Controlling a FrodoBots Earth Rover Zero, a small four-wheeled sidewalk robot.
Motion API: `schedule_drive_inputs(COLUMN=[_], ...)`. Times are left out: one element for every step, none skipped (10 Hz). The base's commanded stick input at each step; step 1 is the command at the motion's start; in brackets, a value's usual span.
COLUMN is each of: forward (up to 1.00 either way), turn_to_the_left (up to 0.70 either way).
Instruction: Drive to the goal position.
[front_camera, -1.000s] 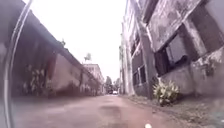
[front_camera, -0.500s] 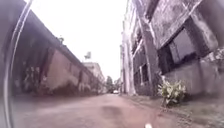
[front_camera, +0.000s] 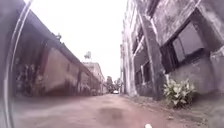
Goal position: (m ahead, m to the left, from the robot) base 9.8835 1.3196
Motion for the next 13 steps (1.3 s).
schedule_drive_inputs(forward=[0.79,0.78,0.78,0.78,0.79,0.78,0.78,0.78,0.78,0.78,0.78,0.78,0.78], turn_to_the_left=[0.03,0.03,0.03,0.03,0.03,0.03,0.03,0.03,0.03,0.03,0.03,0.03,0.03])
